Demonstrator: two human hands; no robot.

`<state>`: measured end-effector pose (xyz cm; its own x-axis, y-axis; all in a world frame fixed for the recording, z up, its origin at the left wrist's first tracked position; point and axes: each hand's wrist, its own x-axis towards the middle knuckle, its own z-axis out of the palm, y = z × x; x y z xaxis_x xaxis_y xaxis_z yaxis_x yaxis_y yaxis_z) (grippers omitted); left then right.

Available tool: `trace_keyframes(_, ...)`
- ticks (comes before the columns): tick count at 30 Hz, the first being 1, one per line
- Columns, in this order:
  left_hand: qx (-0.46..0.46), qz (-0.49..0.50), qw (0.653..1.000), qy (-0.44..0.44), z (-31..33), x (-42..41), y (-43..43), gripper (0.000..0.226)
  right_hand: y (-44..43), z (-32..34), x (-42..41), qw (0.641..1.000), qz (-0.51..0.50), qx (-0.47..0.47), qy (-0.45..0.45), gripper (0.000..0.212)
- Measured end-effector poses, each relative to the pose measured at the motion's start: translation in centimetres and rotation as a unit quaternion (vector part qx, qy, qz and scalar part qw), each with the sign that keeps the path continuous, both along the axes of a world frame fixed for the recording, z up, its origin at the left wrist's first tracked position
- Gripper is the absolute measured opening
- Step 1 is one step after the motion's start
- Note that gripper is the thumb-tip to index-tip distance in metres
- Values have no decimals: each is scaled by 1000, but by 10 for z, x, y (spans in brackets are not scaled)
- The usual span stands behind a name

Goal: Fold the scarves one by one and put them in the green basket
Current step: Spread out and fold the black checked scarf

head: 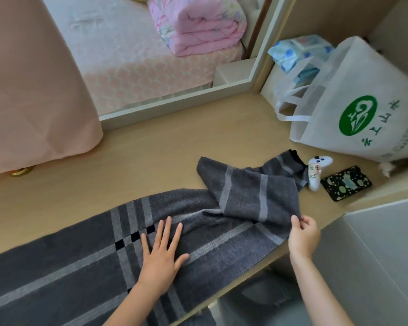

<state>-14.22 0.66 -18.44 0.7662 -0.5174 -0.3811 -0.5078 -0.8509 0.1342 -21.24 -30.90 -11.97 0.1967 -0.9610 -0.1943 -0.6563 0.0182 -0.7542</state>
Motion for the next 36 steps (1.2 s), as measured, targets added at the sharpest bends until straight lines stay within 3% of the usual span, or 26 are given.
trace_keyframes(4, -66, 37, 996, -46, 18, 11, -20, 64, 7, -13, -18, 991, 80, -94, 52, 39)
trace_keyframes(6, -92, -8, 994, -66, 24, 24, -37, 60, 23, -15, -16, 969, 179, -165, 45, 44)
trace_keyframes(9, -87, -49, 994, -40, 28, 44, -64, 66, 55, -21, -10, 922, 346, -162, 58, 59)
trace_keyframes(12, -80, -71, 994, 12, 18, 59, -79, 90, 62, -42, -12, 863, 448, -157, 171, 80)
trace_keyframes(15, -46, -40, 998, 18, 14, 73, -81, 93, 52, -55, -20, 834, 453, -176, 261, 90)
trace_keyframes(19, -42, 30, 997, 52, 20, 85, -87, 76, 40, -48, -22, 842, 440, -153, 273, 96)
trace_keyframes(21, -32, 26, 998, 46, 24, 85, -91, 71, 38, -36, -19, 881, 411, -127, 197, 93)
trace_keyframes(24, -82, 46, 995, 33, 34, 80, -98, 60, 20, -13, -4, 953, 265, -139, 44, 67)
trace_keyframes(27, -173, 81, 982, 8, 49, 77, -104, 48, -18, -8, 26, 986, 155, -59, -1, 70)
trace_keyframes(29, -243, 129, 961, 22, 59, 75, -107, 45, -36, -10, 50, 992, 124, -12, 5, 74)
trace_keyframes(31, -286, 173, 940, 62, 68, 73, -108, 47, -46, -17, 67, 989, 132, -37, 61, 72)
trace_keyframes(33, -305, 204, 926, 84, 73, 72, -104, 47, -48, -20, 76, 981, 144, -85, 95, 48)
trace_keyframes(36, -334, 231, 909, 95, 79, 73, -95, 46, -31, -10, 76, 969, 192, -146, 49, 13)
